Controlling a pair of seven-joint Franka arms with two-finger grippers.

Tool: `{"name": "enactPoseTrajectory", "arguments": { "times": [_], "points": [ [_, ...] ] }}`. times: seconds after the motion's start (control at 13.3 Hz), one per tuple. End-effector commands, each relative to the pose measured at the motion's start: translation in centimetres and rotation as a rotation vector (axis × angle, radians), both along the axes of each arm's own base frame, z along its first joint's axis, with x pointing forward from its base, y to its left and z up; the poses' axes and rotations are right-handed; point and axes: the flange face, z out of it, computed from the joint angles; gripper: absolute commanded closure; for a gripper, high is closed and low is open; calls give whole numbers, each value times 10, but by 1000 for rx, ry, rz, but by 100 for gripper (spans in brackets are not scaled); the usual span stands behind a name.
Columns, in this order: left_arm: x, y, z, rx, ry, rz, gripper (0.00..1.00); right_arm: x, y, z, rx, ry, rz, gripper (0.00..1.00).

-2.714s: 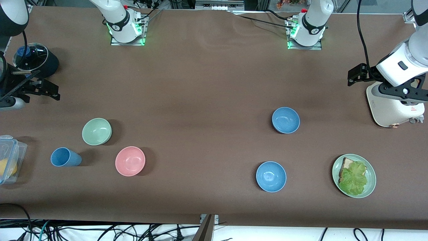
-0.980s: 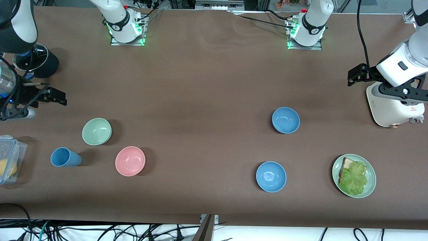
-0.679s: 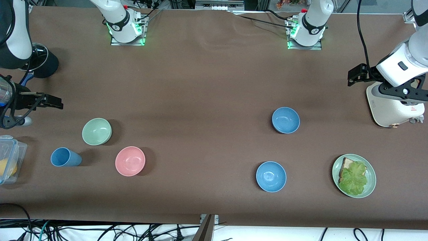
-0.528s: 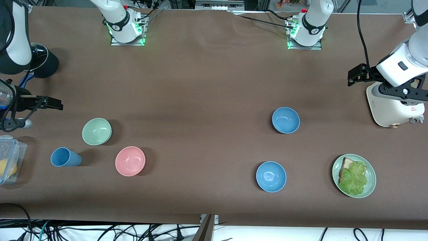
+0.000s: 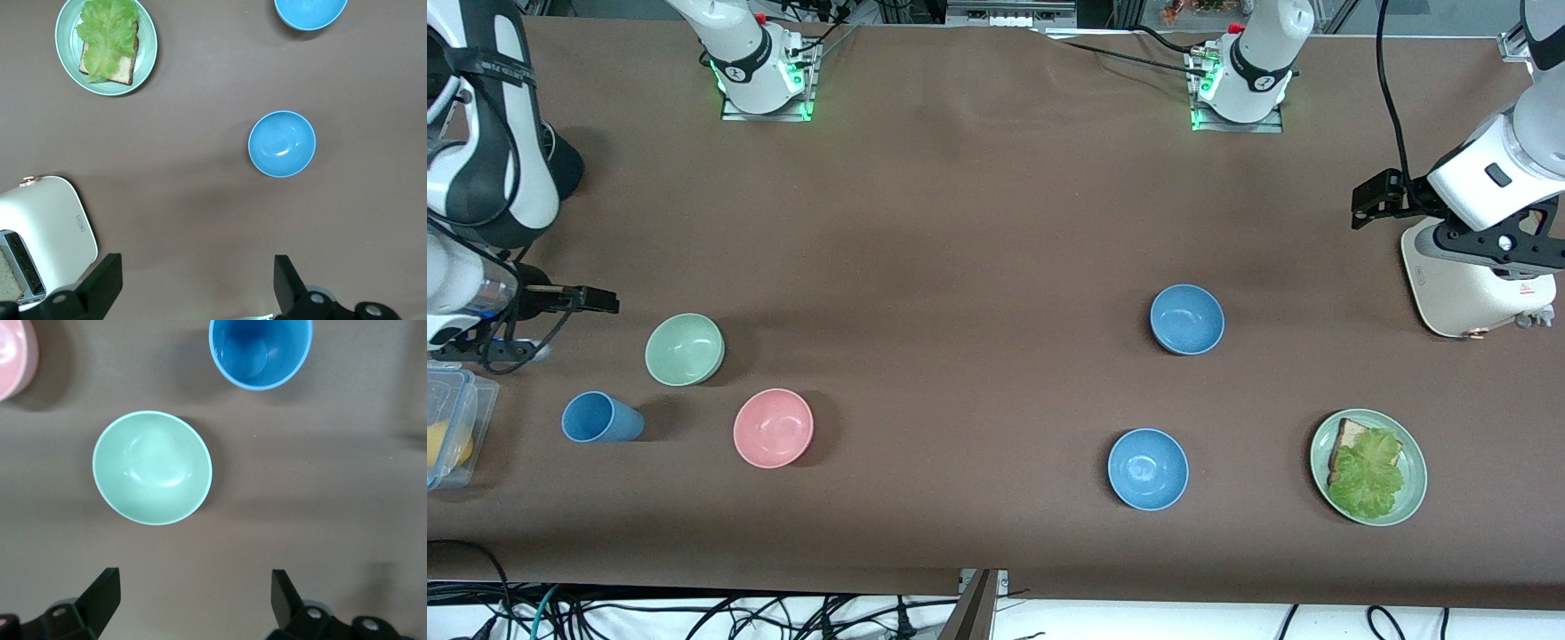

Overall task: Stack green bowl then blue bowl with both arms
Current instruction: 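Reach the right gripper over to the light green bowl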

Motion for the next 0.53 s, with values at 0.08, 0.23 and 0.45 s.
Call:
{"name": "enactPoseTrajectory", "arguments": {
  "times": [0.08, 0.23, 0.45],
  "points": [
    [3, 2, 6, 10, 3, -15, 0, -12, -1, -51, 14, -26, 5, 0],
    [3, 2, 6, 10, 1, -15, 0, -8, -3, -72, 9, -39, 4, 0],
    [3, 3, 6, 10, 1, -13, 0, -1, -5, -103, 2, -74, 6, 0]
  ]
}}
